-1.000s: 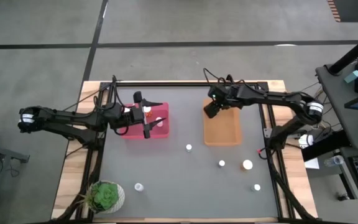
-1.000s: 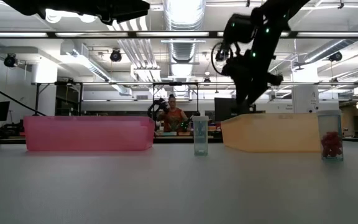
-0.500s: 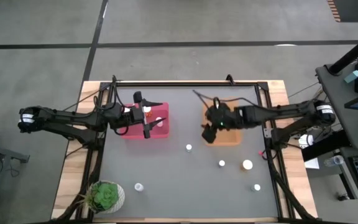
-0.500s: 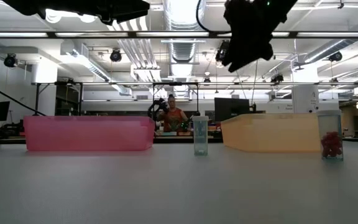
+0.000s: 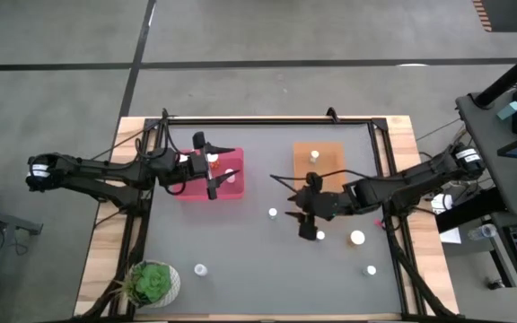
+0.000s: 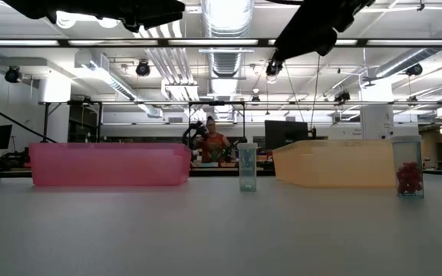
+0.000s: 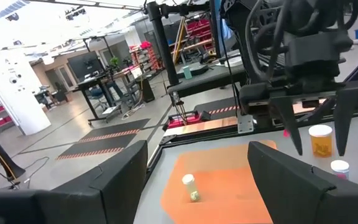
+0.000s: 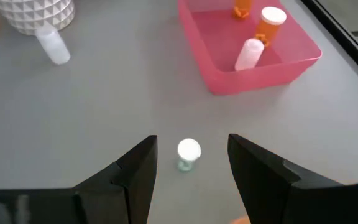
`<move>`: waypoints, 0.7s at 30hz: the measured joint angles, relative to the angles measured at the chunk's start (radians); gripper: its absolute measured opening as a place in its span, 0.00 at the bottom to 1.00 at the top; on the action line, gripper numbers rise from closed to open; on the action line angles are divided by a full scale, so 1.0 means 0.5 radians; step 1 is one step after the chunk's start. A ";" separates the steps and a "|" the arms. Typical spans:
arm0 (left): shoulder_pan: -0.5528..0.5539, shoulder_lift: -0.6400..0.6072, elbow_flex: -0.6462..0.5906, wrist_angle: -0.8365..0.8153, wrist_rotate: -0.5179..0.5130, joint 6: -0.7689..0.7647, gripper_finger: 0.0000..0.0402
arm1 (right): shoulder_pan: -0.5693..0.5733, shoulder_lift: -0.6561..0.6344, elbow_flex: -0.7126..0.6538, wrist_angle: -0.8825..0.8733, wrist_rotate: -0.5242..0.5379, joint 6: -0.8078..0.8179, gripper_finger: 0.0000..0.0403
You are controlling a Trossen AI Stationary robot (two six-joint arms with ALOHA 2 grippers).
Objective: Pick and place medicine bottles into bin by pill shape (circle, oval)
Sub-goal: Put the pink pill into the pink bin
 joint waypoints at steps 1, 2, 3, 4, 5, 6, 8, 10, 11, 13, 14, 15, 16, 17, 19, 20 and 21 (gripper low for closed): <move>0.000 0.000 0.000 0.000 0.000 0.000 0.65 | 0.002 0.000 -0.007 0.003 0.001 -0.017 0.47; 0.000 0.000 0.000 0.000 0.000 0.000 0.65 | 0.001 -0.001 -0.015 0.002 0.001 -0.024 0.47; 0.000 0.000 0.000 0.000 0.000 0.000 0.65 | 0.001 -0.001 -0.021 0.000 0.002 -0.029 0.47; -0.001 0.000 0.000 0.000 0.000 0.000 0.65 | 0.001 0.000 -0.024 0.000 0.003 -0.032 0.47; 0.000 0.000 0.000 0.000 0.000 0.000 0.65 | -0.001 0.000 -0.026 0.003 0.003 -0.032 0.47; 0.000 0.000 0.000 0.000 0.000 0.000 0.65 | -0.001 0.000 -0.030 0.010 0.003 -0.037 0.47; 0.000 0.000 0.000 0.000 0.000 0.000 0.65 | -0.001 0.000 -0.038 0.039 0.002 -0.065 0.47; 0.000 0.000 0.000 0.000 0.000 0.000 0.65 | -0.001 0.000 -0.049 0.073 0.002 -0.086 0.47; 0.000 0.000 0.000 0.000 0.000 0.000 0.65 | -0.001 0.000 -0.054 0.092 0.001 -0.093 0.47; 0.000 0.000 0.000 0.000 0.000 0.003 0.65 | -0.001 0.000 -0.064 0.119 0.001 -0.105 0.47; -0.001 0.000 0.000 0.000 0.000 0.005 0.65 | -0.001 0.000 -0.068 0.118 0.002 -0.107 0.47; 0.000 0.000 0.000 0.000 0.000 0.005 0.65 | -0.001 0.000 -0.072 0.116 0.001 -0.107 0.47; 0.000 0.000 0.000 -0.001 0.000 0.005 0.65 | -0.001 0.000 -0.075 0.116 0.001 -0.107 0.47; -0.001 0.000 0.000 -0.001 0.000 0.005 0.65 | -0.002 0.000 -0.077 0.116 0.002 -0.107 0.47; -0.001 0.000 0.000 -0.001 0.000 0.005 0.65 | -0.002 0.000 -0.077 0.119 0.002 -0.107 0.47; 0.000 0.000 0.000 -0.001 0.000 0.005 0.65 | -0.002 0.000 -0.077 0.120 0.002 -0.107 0.47; -0.001 0.000 0.000 -0.001 0.000 0.006 0.65 | -0.002 0.000 -0.077 0.120 0.001 -0.107 0.47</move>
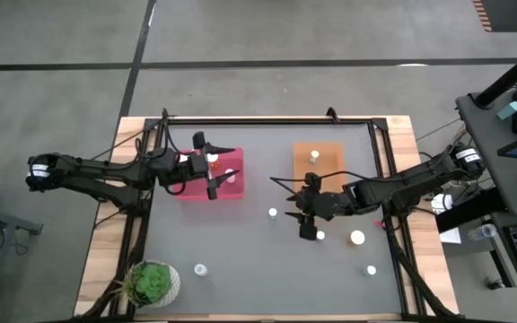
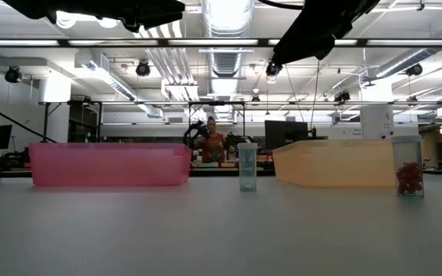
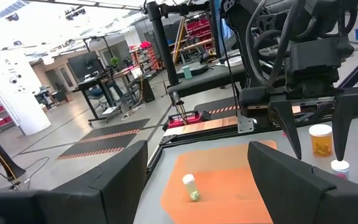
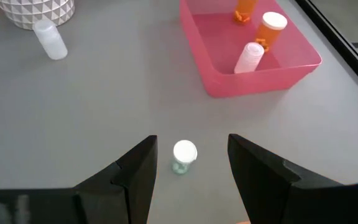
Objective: Pick and place medicine bottles into bin by pill shape (circle, oval)
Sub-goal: Put the pink pill into the pink bin
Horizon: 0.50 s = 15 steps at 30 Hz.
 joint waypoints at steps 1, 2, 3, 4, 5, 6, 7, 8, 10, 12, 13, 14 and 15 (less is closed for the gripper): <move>0.000 0.000 0.000 0.000 0.000 0.000 0.65 | 0.000 0.000 0.000 0.000 0.000 0.003 0.47; 0.001 0.000 0.000 0.000 0.000 0.000 0.65 | 0.000 0.000 0.000 0.000 0.000 0.009 0.47; 0.000 0.000 0.000 0.000 0.001 0.000 0.65 | 0.000 0.000 0.000 0.000 0.000 0.026 0.47; 0.000 0.000 0.000 0.000 0.000 0.000 0.65 | 0.000 0.000 0.000 0.000 0.000 0.043 0.47; 0.000 0.000 0.000 0.000 0.000 0.000 0.65 | 0.000 0.000 0.000 0.000 0.000 0.065 0.47; 0.001 0.000 0.000 0.000 0.001 0.000 0.65 | 0.000 0.000 0.000 -0.001 -0.001 0.082 0.47; 0.000 0.000 0.000 0.000 0.000 0.000 0.65 | 0.000 0.000 0.000 -0.002 -0.002 0.102 0.47; 0.001 0.000 0.000 0.000 0.000 0.000 0.65 | 0.000 0.000 0.000 -0.007 -0.002 0.127 0.47; 0.001 0.000 0.000 0.000 0.000 -0.001 0.65 | 0.000 0.000 0.001 -0.046 -0.008 0.193 0.47; 0.000 0.000 0.000 0.000 0.000 -0.001 0.65 | 0.000 0.000 0.025 -0.172 -0.071 0.280 0.47; 0.000 0.000 0.000 0.000 0.000 -0.002 0.65 | 0.000 0.000 0.047 -0.261 -0.141 0.318 0.47; 0.000 0.000 0.000 0.000 0.000 -0.005 0.65 | 0.000 0.000 0.069 -0.357 -0.222 0.373 0.47; 0.000 0.000 0.000 0.000 0.001 -0.019 0.65 | 0.001 -0.001 0.087 -0.448 -0.287 0.424 0.47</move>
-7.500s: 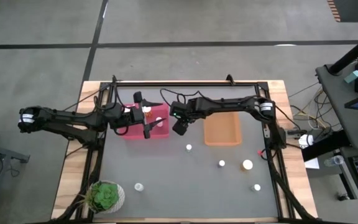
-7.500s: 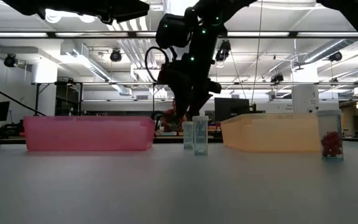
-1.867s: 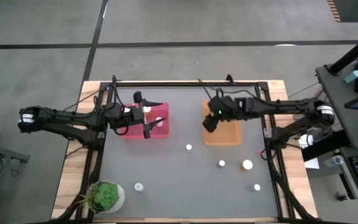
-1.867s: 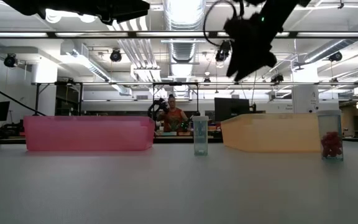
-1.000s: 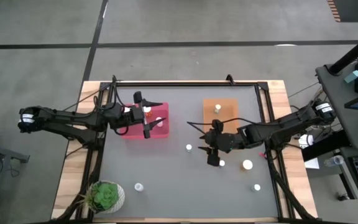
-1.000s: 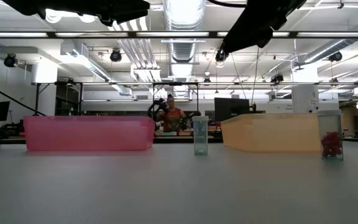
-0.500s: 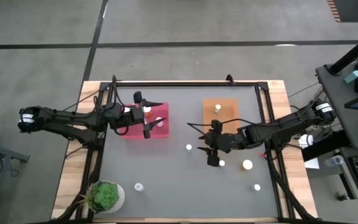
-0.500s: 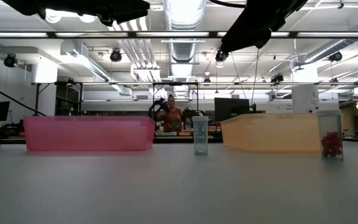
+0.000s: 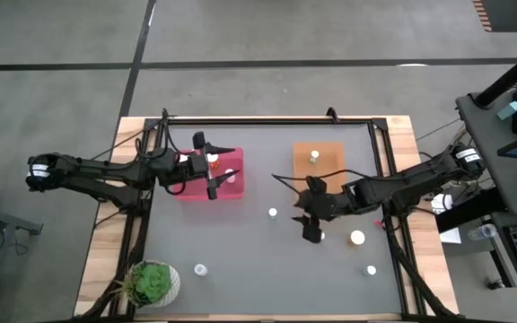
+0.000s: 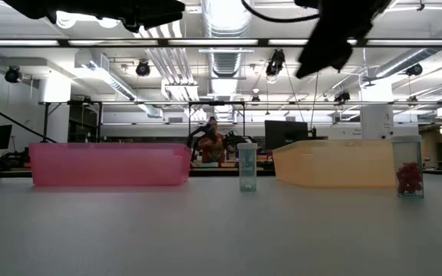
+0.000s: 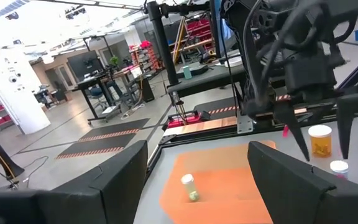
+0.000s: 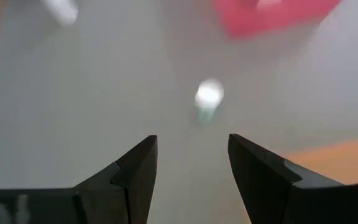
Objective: Pick and place medicine bottles into bin by pill shape (circle, oval)
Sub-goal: Put the pink pill into the pink bin
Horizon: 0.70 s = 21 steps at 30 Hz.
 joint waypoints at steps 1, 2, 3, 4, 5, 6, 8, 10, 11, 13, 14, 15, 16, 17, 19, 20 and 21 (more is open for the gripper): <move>0.000 0.000 0.000 0.000 0.000 -0.024 0.65 | 0.010 0.000 0.011 -0.088 -0.044 0.046 0.47; 0.000 0.000 0.000 -0.001 0.000 -0.033 0.65 | 0.028 -0.001 0.012 -0.156 -0.064 0.076 0.47; 0.001 0.000 0.000 -0.002 0.000 -0.051 0.65 | 0.050 -0.001 0.012 -0.215 -0.067 0.077 0.47; 0.000 0.000 0.000 -0.005 0.001 -0.080 0.65 | 0.077 -0.001 0.007 -0.259 -0.057 0.065 0.47; -0.001 0.000 0.000 -0.006 0.014 -0.107 0.65 | 0.109 -0.001 -0.002 -0.280 -0.029 0.043 0.47; -0.001 0.000 0.000 -0.006 0.040 -0.151 0.65 | 0.137 -0.001 -0.017 -0.280 0.006 0.009 0.47; -0.001 0.004 0.000 -0.012 0.101 -0.240 0.65 | 0.191 -0.002 -0.049 -0.232 0.083 -0.068 0.47; -0.011 0.021 0.000 -0.015 0.166 -0.330 0.65 | 0.226 -0.002 -0.085 -0.129 0.154 -0.175 0.47; -0.018 0.030 -0.001 -0.020 0.191 -0.356 0.65 | 0.238 -0.002 -0.102 -0.062 0.175 -0.245 0.47; -0.037 0.059 -0.001 -0.013 0.201 -0.403 0.65 | 0.246 -0.004 -0.131 0.068 0.181 -0.374 0.47; -0.050 0.074 -0.001 -0.012 0.201 -0.435 0.65 | 0.246 -0.004 -0.144 0.122 0.181 -0.427 0.47; -0.062 0.089 -0.001 -0.012 0.202 -0.467 0.65 | 0.246 -0.006 -0.154 0.171 0.181 -0.471 0.47; -0.075 0.108 -0.001 -0.005 0.202 -0.501 0.65 | 0.245 -0.006 -0.165 0.217 0.181 -0.510 0.47; -0.092 0.129 0.000 0.010 0.202 -0.521 0.65 | 0.245 -0.007 -0.177 0.258 0.182 -0.533 0.47; -0.129 0.170 0.007 0.013 0.202 -0.562 0.65 | 0.244 -0.007 -0.207 0.321 0.185 -0.582 0.47; -0.146 0.194 0.012 0.014 0.202 -0.576 0.65 | 0.244 -0.007 -0.223 0.353 0.184 -0.607 0.47; -0.163 0.220 0.015 0.028 0.203 -0.594 0.65 | 0.245 -0.007 -0.242 0.393 0.183 -0.625 0.47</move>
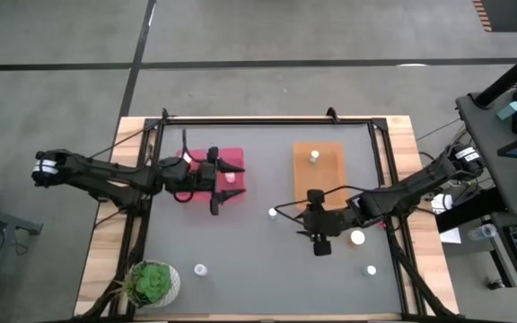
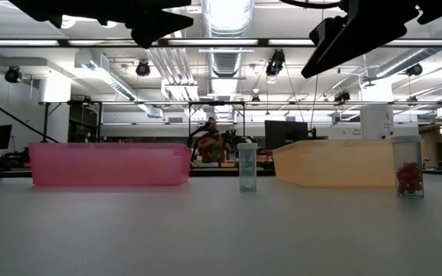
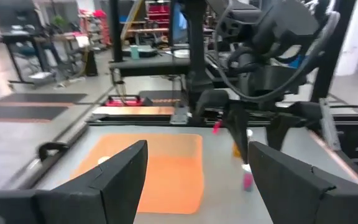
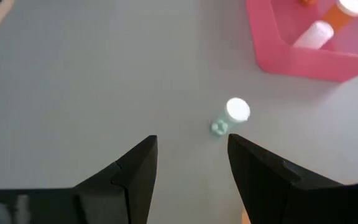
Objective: Pick and place medicine bottles into bin by pill shape (circle, oval)
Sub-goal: Put the pink pill into the pink bin
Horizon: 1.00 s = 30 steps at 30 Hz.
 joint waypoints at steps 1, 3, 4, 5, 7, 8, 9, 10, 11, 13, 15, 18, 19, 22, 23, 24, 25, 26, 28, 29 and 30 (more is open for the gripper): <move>-0.016 0.024 0.002 0.022 0.003 -0.015 0.65 | 0.007 -0.005 -0.018 0.033 0.000 -0.025 0.47; -0.040 0.066 0.003 0.062 0.004 -0.054 0.65 | 0.012 -0.022 -0.062 0.089 0.000 -0.074 0.47; -0.050 0.086 0.003 0.089 0.004 -0.070 0.65 | 0.013 -0.036 -0.085 0.125 0.000 -0.098 0.47; -0.059 0.103 0.003 0.102 0.004 -0.074 0.65 | 0.013 -0.059 -0.113 0.168 -0.002 -0.123 0.47; -0.072 0.143 0.010 0.117 0.004 -0.075 0.65 | 0.013 -0.102 -0.166 0.261 -0.001 -0.160 0.47; -0.076 0.164 0.019 0.129 0.004 -0.075 0.65 | 0.013 -0.127 -0.189 0.308 -0.001 -0.180 0.47; -0.077 0.182 0.031 0.130 0.004 -0.075 0.65 | 0.013 -0.151 -0.211 0.342 -0.001 -0.193 0.47; -0.077 0.206 0.046 0.132 0.004 -0.075 0.65 | 0.013 -0.174 -0.231 0.372 0.001 -0.201 0.47; -0.077 0.228 0.064 0.138 0.003 -0.074 0.65 | 0.013 -0.200 -0.249 0.404 0.000 -0.213 0.47; -0.076 0.277 0.089 0.139 0.002 -0.069 0.65 | 0.013 -0.254 -0.293 0.475 0.001 -0.251 0.47; -0.076 0.333 0.121 0.136 0.002 -0.068 0.65 | 0.011 -0.316 -0.346 0.583 0.000 -0.305 0.47; -0.077 0.411 0.175 0.128 0.002 -0.067 0.65 | -0.002 -0.412 -0.411 0.714 0.000 -0.345 0.47; -0.077 0.429 0.191 0.116 0.002 -0.067 0.65 | -0.004 -0.441 -0.422 0.725 0.002 -0.314 0.47; -0.082 0.462 0.231 0.118 0.001 -0.067 0.65 | -0.007 -0.536 -0.425 0.642 0.001 -0.087 0.47; -0.083 0.462 0.234 0.117 0.001 -0.067 0.65 | -0.007 -0.566 -0.424 0.590 -0.001 0.053 0.47; -0.083 0.462 0.236 0.119 0.001 -0.067 0.65 | -0.007 -0.596 -0.411 0.490 -0.011 0.208 0.47; -0.083 0.461 0.237 0.121 0.001 -0.067 0.65 | -0.006 -0.620 -0.391 0.371 -0.042 0.370 0.47; -0.083 0.456 0.237 0.122 0.001 -0.067 0.65 | -0.006 -0.637 -0.365 0.260 -0.105 0.535 0.47; -0.083 0.449 0.234 0.125 0.001 -0.068 0.65 | 0.000 -0.655 -0.328 0.077 -0.270 0.870 0.47; -0.083 0.446 0.234 0.135 0.001 -0.068 0.65 | 0.014 -0.655 -0.324 0.027 -0.354 1.026 0.47; -0.083 0.442 0.234 0.134 0.001 -0.068 0.65 | 0.033 -0.647 -0.324 0.002 -0.433 1.177 0.47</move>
